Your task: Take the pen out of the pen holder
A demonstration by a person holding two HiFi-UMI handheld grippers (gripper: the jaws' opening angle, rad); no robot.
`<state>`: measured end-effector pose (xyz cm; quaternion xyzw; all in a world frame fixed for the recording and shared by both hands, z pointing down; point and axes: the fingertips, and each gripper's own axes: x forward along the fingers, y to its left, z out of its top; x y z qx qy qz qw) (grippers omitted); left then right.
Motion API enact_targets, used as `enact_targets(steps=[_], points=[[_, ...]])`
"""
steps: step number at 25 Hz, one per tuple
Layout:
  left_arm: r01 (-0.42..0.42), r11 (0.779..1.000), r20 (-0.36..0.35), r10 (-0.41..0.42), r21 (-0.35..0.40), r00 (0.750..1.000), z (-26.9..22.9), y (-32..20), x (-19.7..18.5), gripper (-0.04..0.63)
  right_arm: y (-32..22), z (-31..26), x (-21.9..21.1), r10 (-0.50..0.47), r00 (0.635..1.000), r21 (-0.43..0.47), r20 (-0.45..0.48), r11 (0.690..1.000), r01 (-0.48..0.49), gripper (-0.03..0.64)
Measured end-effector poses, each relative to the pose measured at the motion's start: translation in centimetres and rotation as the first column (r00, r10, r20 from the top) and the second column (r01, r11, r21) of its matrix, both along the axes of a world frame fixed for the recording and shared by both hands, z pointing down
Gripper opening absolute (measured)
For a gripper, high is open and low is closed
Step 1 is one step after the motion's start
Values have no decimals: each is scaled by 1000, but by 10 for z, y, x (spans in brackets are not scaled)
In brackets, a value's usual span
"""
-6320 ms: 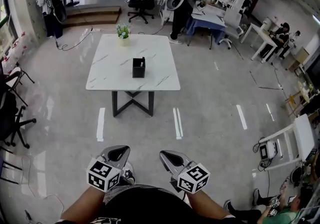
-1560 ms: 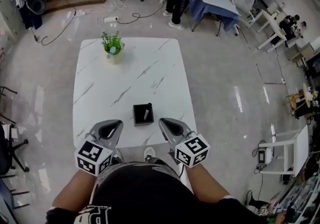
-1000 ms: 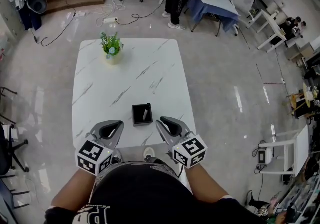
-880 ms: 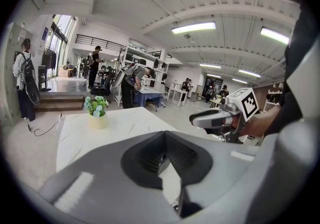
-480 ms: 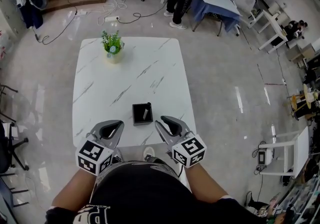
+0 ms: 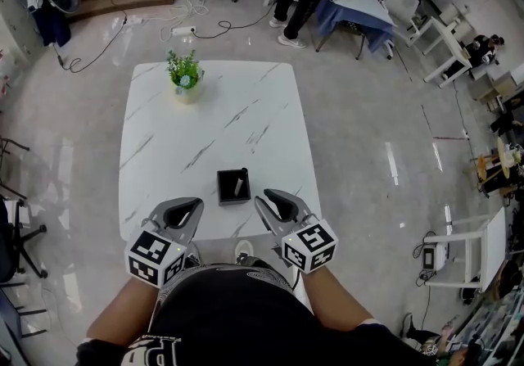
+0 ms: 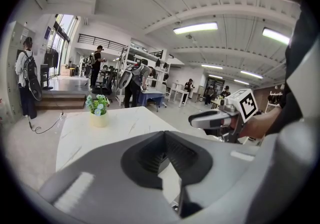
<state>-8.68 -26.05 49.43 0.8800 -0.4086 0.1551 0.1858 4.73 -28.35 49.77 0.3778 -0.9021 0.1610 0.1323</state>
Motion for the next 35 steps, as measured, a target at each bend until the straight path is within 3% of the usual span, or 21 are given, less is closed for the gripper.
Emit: enact_targets(steps=[11, 29, 35], points=[[2, 1000, 2, -2, 12, 1000, 0, 6, -1, 57, -26, 53, -8, 4, 997, -77, -75, 997, -10, 81], [84, 995, -2, -84, -59, 996, 14, 18, -28, 57, -76, 107, -19, -45, 983, -162, -179, 987, 16, 81], [111, 991, -5, -112, -69, 994, 16, 19, -36, 57, -83, 111, -24, -69, 984, -171, -163, 984, 40, 81]])
